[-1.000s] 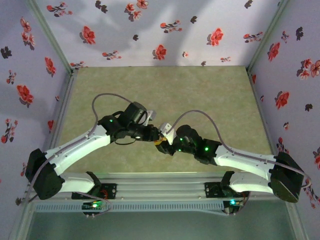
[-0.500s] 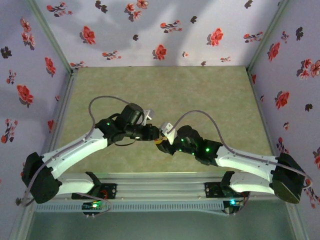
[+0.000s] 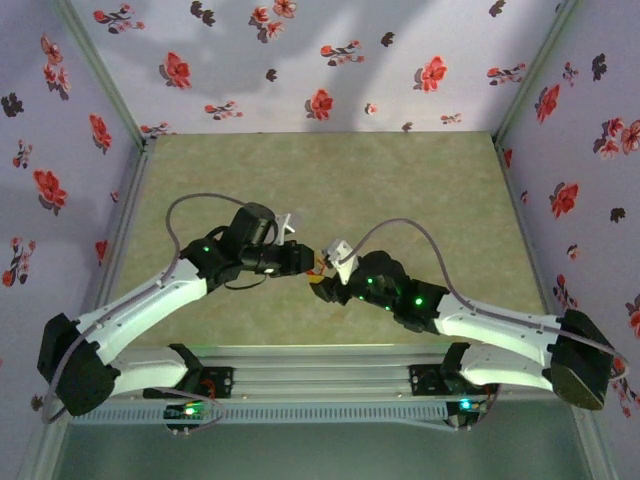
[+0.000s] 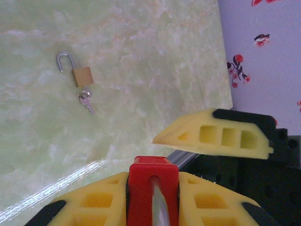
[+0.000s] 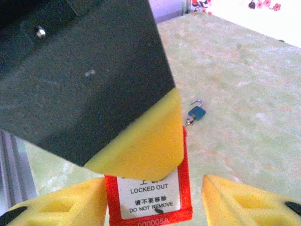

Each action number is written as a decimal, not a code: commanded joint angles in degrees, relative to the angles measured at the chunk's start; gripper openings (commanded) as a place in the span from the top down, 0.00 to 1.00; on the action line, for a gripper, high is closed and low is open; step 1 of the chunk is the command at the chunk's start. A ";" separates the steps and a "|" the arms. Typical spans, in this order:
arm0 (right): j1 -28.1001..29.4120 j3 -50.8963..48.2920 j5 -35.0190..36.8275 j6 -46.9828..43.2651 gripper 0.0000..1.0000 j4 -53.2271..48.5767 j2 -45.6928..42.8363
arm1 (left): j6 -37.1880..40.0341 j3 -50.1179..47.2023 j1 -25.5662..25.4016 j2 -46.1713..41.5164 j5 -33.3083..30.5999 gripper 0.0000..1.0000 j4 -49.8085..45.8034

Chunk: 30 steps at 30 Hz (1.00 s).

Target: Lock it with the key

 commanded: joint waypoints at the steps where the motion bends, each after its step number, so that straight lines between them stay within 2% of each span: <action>1: 0.26 -1.06 3.08 0.68 0.38 2.36 -1.83 | -0.53 -0.66 0.89 -1.86 1.09 1.00 1.08; 5: 0.15 -2.13 5.48 1.25 0.27 3.02 -4.24 | -0.97 -2.45 2.72 -3.39 1.09 1.00 1.82; 12: 0.02 -4.66 12.63 3.17 0.02 5.30 -8.85 | -5.22 -9.82 5.93 -9.13 0.24 1.00 11.89; 16: -0.37 -3.68 16.94 6.14 0.01 3.81 -9.39 | -8.66 -13.73 6.15 -11.35 -0.95 1.00 20.63; 19: -0.98 -0.67 20.29 10.20 0.01 -0.54 -9.45 | -11.04 -17.68 6.18 -13.98 -5.54 1.00 26.79; 22: -1.65 5.24 22.67 19.54 0.01 -8.50 -8.61 | -16.69 -24.55 6.15 -15.86 -10.75 1.00 39.80; 27: -2.08 14.18 26.70 34.76 0.01 -20.81 -6.33 | -21.59 -30.77 5.02 -12.72 -15.96 1.00 55.58; 30: -3.01 17.92 26.37 45.30 0.01 -27.56 -4.55 | -23.63 -33.05 4.21 -10.37 -19.19 1.00 64.29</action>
